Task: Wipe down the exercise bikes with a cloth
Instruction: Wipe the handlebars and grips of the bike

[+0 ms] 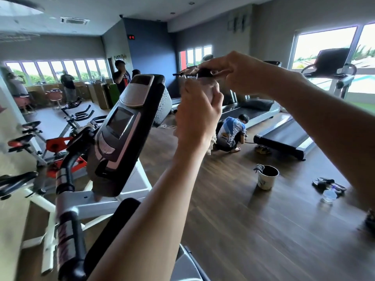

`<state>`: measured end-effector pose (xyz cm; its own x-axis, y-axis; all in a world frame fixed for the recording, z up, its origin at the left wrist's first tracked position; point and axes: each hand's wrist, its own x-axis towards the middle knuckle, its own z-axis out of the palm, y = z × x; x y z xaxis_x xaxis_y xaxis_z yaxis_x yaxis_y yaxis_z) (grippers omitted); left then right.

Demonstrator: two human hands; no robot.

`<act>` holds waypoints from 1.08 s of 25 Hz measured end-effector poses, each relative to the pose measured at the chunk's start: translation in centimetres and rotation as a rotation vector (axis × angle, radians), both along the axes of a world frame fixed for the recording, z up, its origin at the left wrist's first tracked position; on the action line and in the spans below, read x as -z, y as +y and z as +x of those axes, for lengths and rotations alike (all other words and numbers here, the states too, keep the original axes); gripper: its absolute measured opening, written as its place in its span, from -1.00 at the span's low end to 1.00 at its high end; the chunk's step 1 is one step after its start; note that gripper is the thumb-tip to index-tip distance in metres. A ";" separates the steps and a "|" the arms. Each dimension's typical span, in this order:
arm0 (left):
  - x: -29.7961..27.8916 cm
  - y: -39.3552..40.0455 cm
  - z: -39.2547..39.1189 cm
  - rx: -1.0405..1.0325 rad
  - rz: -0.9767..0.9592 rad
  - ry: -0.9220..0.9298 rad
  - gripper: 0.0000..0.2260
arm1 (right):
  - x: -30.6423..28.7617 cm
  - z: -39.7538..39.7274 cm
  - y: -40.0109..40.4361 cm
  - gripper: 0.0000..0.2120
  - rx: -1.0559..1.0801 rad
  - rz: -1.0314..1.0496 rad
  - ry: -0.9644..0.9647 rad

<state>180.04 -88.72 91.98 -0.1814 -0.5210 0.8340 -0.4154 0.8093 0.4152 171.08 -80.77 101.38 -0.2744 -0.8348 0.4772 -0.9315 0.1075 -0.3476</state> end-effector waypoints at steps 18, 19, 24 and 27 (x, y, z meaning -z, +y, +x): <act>1.6 0.5 1.9 -0.027 0.005 -0.170 -0.56 | 1.2 1.9 -0.1 -0.34 0.060 -0.118 0.109; 0.5 0.4 1.3 0.063 -0.001 -0.126 -0.61 | 1.3 1.7 -0.2 -0.36 0.081 -0.126 0.112; -0.7 -0.2 0.6 0.083 0.082 -0.056 -0.46 | 1.8 1.8 -0.3 -0.52 0.058 -0.151 0.124; 2.4 0.7 1.8 -0.014 0.015 -0.108 -0.37 | 1.9 1.8 0.0 -0.49 0.057 -0.161 0.066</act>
<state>181.84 -87.98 89.59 -0.2629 -0.5367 0.8018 -0.4693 0.7972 0.3797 172.84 -80.78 99.50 -0.2827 -0.7304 0.6218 -0.9468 0.1083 -0.3032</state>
